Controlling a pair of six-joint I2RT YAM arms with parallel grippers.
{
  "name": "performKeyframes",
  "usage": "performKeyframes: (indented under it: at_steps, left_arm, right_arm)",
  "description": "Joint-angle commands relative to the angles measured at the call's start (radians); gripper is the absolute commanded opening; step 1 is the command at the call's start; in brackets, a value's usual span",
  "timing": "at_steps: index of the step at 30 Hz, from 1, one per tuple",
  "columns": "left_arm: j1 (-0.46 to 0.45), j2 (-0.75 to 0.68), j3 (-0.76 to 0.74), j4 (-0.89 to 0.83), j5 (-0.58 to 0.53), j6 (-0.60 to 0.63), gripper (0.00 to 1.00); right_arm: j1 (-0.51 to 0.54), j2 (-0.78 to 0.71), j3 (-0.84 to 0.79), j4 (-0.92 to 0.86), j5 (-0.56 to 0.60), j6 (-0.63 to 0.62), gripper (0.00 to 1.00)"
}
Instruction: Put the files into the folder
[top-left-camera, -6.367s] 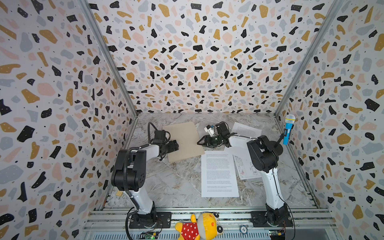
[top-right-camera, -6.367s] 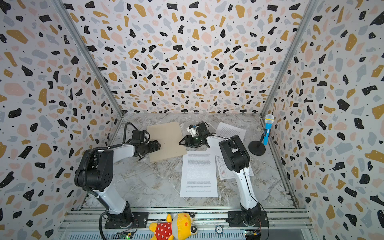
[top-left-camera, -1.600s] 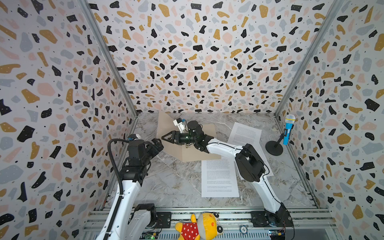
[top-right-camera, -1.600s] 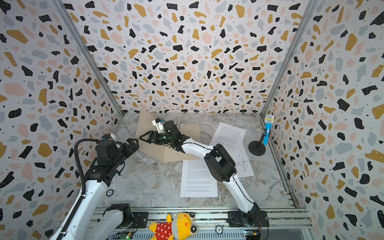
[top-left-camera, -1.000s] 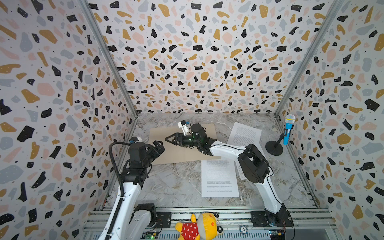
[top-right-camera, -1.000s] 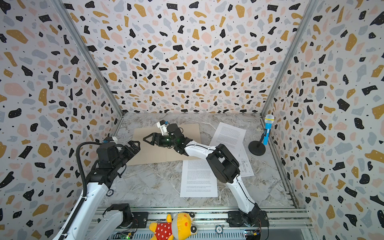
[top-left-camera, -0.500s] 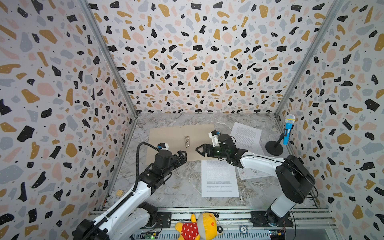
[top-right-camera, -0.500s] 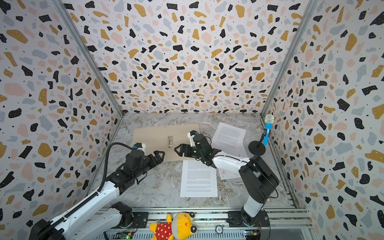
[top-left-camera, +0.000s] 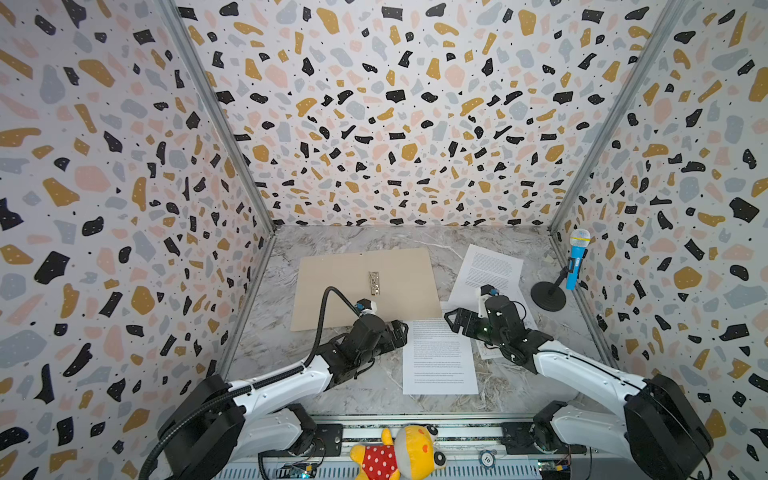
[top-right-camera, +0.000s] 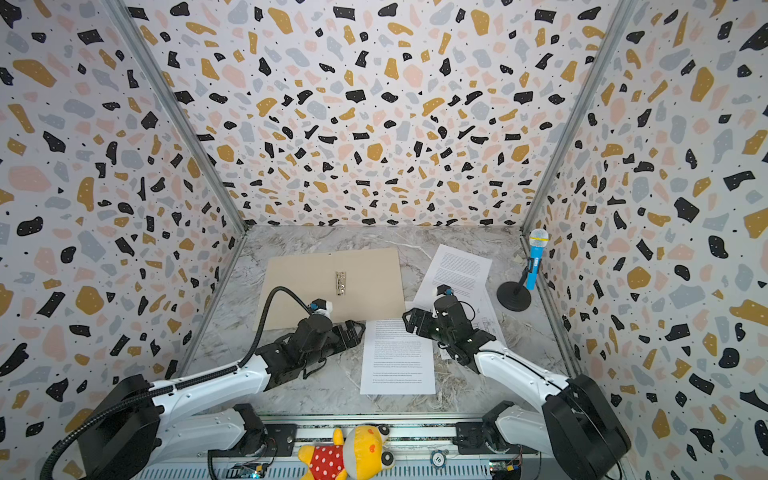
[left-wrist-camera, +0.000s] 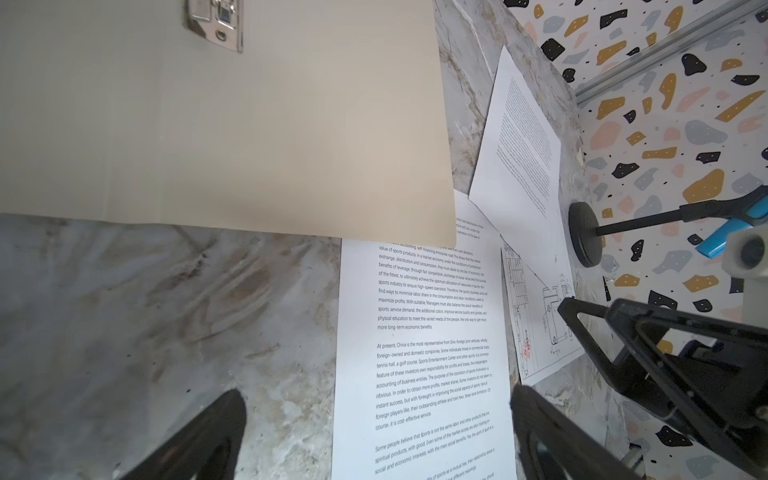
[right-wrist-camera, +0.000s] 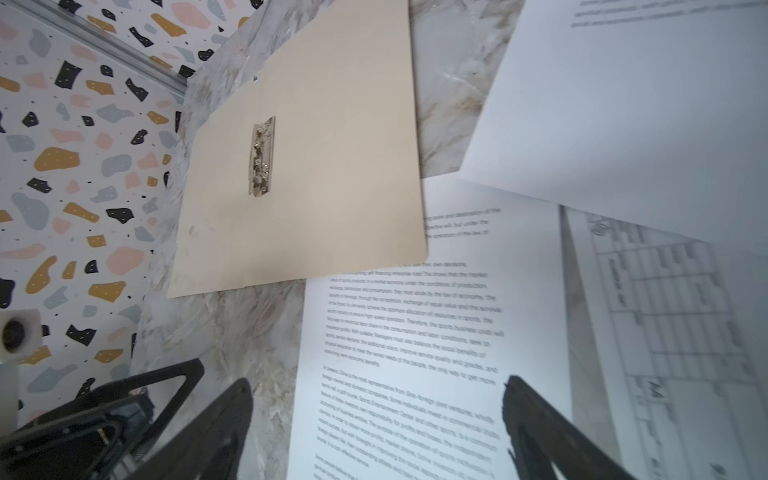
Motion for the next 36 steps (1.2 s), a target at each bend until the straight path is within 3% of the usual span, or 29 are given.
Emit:
performKeyframes:
  at_steps: [1, 8, 36]
  left_arm:
    - [-0.009, 0.059, 0.032, 0.079, 0.067, 0.013, 1.00]
    - [-0.067, 0.131, 0.021, 0.138, 0.119, 0.014, 1.00]
    - [-0.130, 0.253, 0.055, 0.118, 0.114, 0.001, 1.00]
  right_arm:
    - [-0.022, -0.081, -0.056, -0.105, 0.056, 0.015, 0.95]
    - [-0.031, -0.171, -0.156, -0.122, 0.030, 0.040, 0.95]
    - [-0.022, -0.108, -0.198, -0.060, -0.097, -0.004, 0.87]
